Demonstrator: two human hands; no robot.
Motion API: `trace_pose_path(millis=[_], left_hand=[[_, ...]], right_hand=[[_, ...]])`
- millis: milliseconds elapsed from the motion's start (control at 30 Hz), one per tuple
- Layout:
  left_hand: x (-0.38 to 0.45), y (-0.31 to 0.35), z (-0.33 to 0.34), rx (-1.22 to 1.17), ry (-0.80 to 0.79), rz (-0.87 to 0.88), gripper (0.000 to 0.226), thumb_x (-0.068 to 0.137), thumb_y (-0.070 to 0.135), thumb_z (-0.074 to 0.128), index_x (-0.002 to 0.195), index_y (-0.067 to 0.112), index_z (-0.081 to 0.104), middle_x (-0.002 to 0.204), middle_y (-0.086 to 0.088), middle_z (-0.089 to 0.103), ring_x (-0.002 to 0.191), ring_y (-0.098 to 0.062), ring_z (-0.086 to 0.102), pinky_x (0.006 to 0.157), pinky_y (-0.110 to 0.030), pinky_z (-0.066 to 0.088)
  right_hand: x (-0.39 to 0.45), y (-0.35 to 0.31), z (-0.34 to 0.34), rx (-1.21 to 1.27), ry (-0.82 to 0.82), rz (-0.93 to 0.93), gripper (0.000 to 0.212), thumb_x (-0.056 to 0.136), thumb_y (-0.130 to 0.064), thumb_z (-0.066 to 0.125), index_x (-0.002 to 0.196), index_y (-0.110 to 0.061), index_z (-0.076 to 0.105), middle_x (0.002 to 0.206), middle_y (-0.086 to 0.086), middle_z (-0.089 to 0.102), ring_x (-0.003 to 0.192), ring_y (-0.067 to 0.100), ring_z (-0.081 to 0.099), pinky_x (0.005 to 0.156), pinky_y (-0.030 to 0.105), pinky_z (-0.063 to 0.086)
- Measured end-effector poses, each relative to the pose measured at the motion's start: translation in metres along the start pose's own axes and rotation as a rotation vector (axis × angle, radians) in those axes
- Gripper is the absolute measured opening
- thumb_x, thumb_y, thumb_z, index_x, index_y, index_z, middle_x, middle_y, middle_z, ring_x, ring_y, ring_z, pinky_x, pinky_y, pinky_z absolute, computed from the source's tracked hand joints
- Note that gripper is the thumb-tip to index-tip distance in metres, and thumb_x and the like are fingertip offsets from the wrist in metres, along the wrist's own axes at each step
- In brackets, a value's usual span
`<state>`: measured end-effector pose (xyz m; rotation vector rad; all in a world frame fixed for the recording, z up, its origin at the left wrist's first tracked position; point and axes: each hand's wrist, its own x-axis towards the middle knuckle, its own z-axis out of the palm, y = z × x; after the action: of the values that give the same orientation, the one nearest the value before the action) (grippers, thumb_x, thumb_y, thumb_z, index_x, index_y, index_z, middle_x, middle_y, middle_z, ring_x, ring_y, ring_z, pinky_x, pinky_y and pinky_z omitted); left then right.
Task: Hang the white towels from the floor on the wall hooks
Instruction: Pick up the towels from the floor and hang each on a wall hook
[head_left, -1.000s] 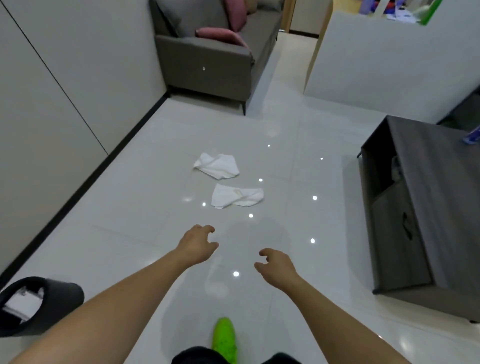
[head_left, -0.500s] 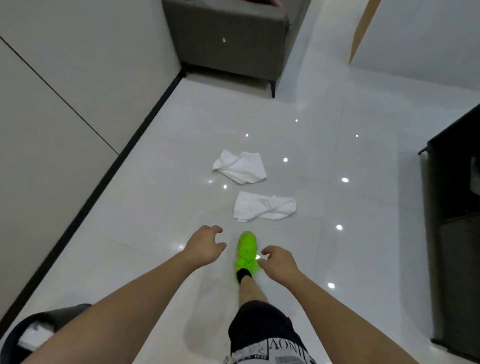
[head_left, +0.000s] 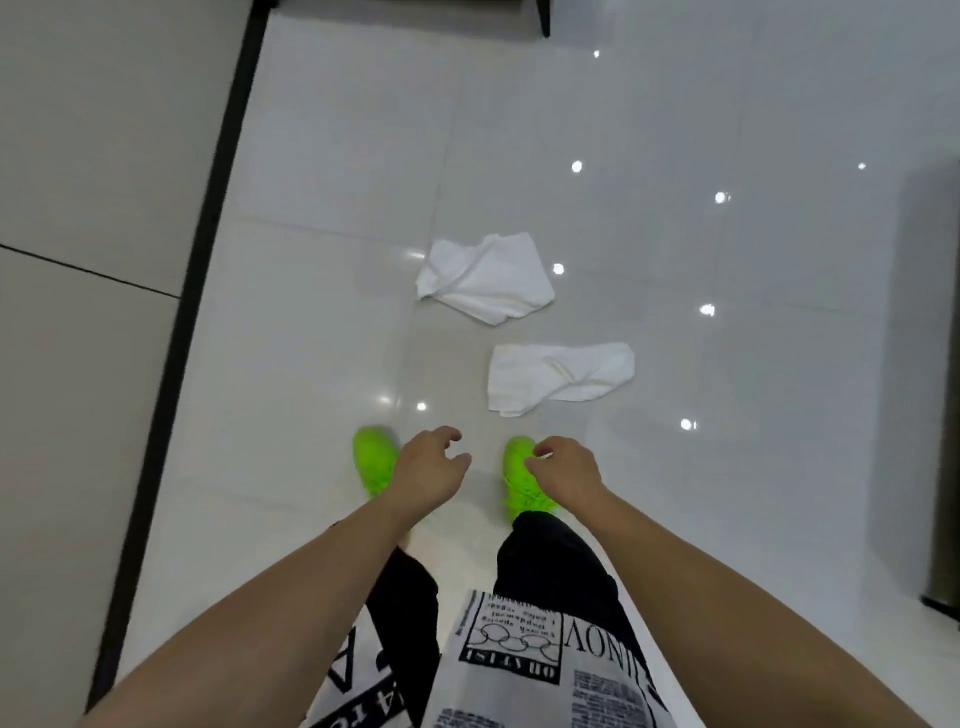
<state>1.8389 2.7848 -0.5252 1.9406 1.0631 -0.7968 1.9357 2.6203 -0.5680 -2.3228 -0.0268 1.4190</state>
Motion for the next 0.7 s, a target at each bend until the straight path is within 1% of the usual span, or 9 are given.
trace_pose_path(millis=[33,100,167,233,300,400,500,600,700], left_hand=[[0.017,0.001,0.000,0.013,-0.026,0.000,0.043,0.092,0.028,0.062,0.133,0.017,0.057,0.129,-0.009,0.059,0.115,-0.024,0.057,0.098,-0.032,0.044],[0.052,-0.002,0.001,0.061,-0.075,0.001,0.043,0.092,0.027,0.063,0.133,0.016,0.058,0.128,-0.009,0.059,0.114,-0.024,0.057,0.098,-0.034,0.046],[0.092,-0.009,0.002,0.136,-0.134,0.020,0.043,0.092,0.027,0.063,0.133,0.015,0.058,0.128,-0.010,0.060,0.113,-0.024,0.058,0.097,-0.032,0.045],[0.140,-0.018,0.003,0.223,-0.196,0.048,0.042,0.092,0.027,0.063,0.132,0.015,0.057,0.127,-0.010,0.060,0.112,-0.025,0.058,0.097,-0.030,0.044],[0.185,-0.028,0.005,0.297,-0.241,0.070,0.040,0.093,0.026,0.063,0.131,0.015,0.058,0.126,-0.010,0.060,0.110,-0.025,0.059,0.096,-0.030,0.043],[0.244,-0.046,0.009,0.374,-0.286,0.097,0.038,0.092,0.025,0.064,0.129,0.015,0.060,0.122,-0.009,0.062,0.106,-0.024,0.061,0.096,-0.033,0.045],[0.294,-0.071,0.015,0.431,-0.313,0.101,0.037,0.091,0.025,0.065,0.128,0.018,0.061,0.121,-0.006,0.063,0.102,-0.022,0.062,0.095,-0.033,0.047],[0.347,-0.094,0.025,0.494,-0.316,0.095,0.036,0.091,0.025,0.064,0.127,0.020,0.061,0.120,-0.004,0.063,0.102,-0.021,0.062,0.095,-0.034,0.048],[0.396,-0.106,0.045,0.549,-0.325,0.102,0.036,0.092,0.027,0.062,0.128,0.021,0.060,0.122,-0.003,0.063,0.107,-0.021,0.060,0.097,-0.029,0.045]], right_hand=[[0.016,-0.005,0.004,0.060,0.011,0.037,0.024,0.085,-0.021,0.062,0.100,-0.006,0.072,0.103,0.011,0.072,0.099,0.029,0.065,0.087,0.030,0.049],[0.051,-0.011,0.015,0.204,0.025,0.114,0.023,0.084,-0.019,0.063,0.097,-0.003,0.073,0.088,0.014,0.071,0.090,0.032,0.067,0.088,0.042,0.054],[0.086,-0.011,0.032,0.350,0.030,0.194,0.023,0.085,-0.018,0.064,0.098,-0.002,0.072,0.082,0.011,0.067,0.083,0.029,0.065,0.086,0.046,0.056],[0.122,-0.008,0.053,0.515,0.061,0.307,0.019,0.085,-0.018,0.065,0.098,-0.005,0.071,0.077,0.011,0.065,0.069,0.027,0.063,0.070,0.040,0.059],[0.156,-0.004,0.080,0.677,0.088,0.416,0.013,0.086,-0.016,0.067,0.098,-0.009,0.069,0.071,0.009,0.062,0.059,0.021,0.058,0.055,0.031,0.054],[0.210,0.004,0.124,0.873,0.083,0.527,0.004,0.089,-0.012,0.065,0.093,-0.011,0.063,0.066,0.007,0.057,0.050,0.016,0.051,0.046,0.021,0.045],[0.272,0.012,0.169,1.058,0.062,0.612,0.010,0.091,-0.012,0.064,0.082,-0.014,0.059,0.068,0.007,0.059,0.054,0.017,0.054,0.051,0.024,0.048],[0.334,0.016,0.214,1.202,0.059,0.671,0.007,0.090,-0.012,0.066,0.085,-0.011,0.061,0.077,0.012,0.064,0.063,0.022,0.061,0.058,0.031,0.055],[0.389,0.015,0.247,1.343,0.111,0.727,0.009,0.089,-0.013,0.069,0.086,-0.008,0.062,0.077,0.013,0.062,0.061,0.022,0.059,0.058,0.032,0.057]])
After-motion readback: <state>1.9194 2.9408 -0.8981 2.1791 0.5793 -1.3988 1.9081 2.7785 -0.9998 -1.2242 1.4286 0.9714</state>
